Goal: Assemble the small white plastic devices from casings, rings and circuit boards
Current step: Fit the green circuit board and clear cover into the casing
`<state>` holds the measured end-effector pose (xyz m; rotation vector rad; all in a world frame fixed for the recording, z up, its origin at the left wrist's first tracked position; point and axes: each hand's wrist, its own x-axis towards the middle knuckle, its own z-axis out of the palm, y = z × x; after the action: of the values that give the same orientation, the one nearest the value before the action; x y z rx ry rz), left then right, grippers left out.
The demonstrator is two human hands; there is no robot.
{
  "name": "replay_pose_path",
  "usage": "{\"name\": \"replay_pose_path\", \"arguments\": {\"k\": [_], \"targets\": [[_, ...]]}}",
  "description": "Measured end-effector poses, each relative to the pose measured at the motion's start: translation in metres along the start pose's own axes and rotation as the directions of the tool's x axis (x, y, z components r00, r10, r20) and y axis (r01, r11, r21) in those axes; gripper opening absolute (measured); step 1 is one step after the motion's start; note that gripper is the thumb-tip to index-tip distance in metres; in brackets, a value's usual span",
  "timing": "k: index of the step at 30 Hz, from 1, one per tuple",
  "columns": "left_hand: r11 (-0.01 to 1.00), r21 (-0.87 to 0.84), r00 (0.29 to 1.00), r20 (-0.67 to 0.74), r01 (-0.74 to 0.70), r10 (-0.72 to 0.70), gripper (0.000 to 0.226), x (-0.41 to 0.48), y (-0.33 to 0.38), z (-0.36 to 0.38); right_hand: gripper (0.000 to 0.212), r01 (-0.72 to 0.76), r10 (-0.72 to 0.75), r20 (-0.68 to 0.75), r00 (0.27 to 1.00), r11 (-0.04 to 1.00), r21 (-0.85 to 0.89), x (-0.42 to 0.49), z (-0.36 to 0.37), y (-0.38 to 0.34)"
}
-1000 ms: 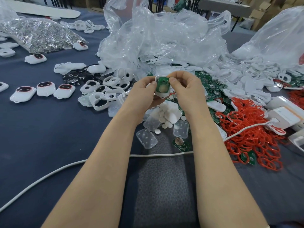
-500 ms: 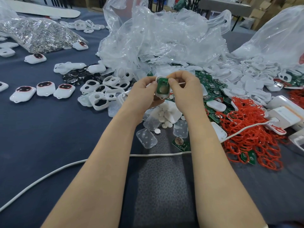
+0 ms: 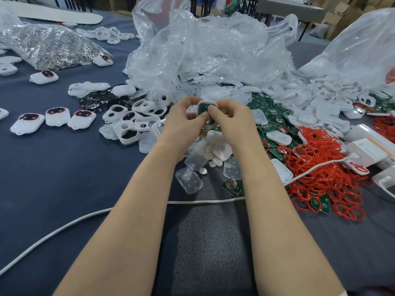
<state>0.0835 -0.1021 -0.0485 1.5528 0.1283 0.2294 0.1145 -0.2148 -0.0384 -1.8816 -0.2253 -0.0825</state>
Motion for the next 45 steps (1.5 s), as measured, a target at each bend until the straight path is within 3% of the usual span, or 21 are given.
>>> {"name": "replay_pose_path", "arguments": {"k": [5,11,19,24,29,40,45], "targets": [[0.997,0.064,0.999,-0.014,-0.034,0.035,0.022,-0.001,-0.002,0.001,0.002,0.038,-0.039,-0.068,0.997,0.999,-0.015,0.000,0.008,0.003],[1.000,-0.003,1.000,0.002,-0.009,0.009,0.018,0.001,-0.003,0.001,0.004,0.016,-0.013,-0.063,0.998,0.999,0.046,0.001,0.006,0.003],[0.997,0.060,0.998,-0.011,-0.054,0.055,0.024,0.002,-0.004,0.002,0.003,0.021,-0.012,-0.086,0.996,0.994,0.103,0.002,0.011,0.003],[0.999,-0.041,0.999,-0.040,0.008,-0.009,0.017,0.003,-0.005,0.001,0.015,-0.018,0.023,-0.031,0.999,0.990,0.141,0.002,0.008,0.005],[0.988,-0.149,0.996,-0.060,0.051,-0.060,0.017,0.005,-0.005,0.001,0.022,0.015,-0.015,0.005,1.000,0.998,0.058,0.004,0.003,0.007],[0.996,-0.075,0.993,-0.109,0.047,-0.055,0.027,0.005,-0.004,0.003,0.014,0.013,-0.018,0.047,0.999,0.994,0.105,0.003,0.009,0.008],[0.994,-0.104,0.997,-0.074,0.026,-0.034,0.022,0.002,0.000,0.002,0.015,0.008,-0.012,0.032,0.999,0.994,0.111,0.003,0.008,0.006]]}}
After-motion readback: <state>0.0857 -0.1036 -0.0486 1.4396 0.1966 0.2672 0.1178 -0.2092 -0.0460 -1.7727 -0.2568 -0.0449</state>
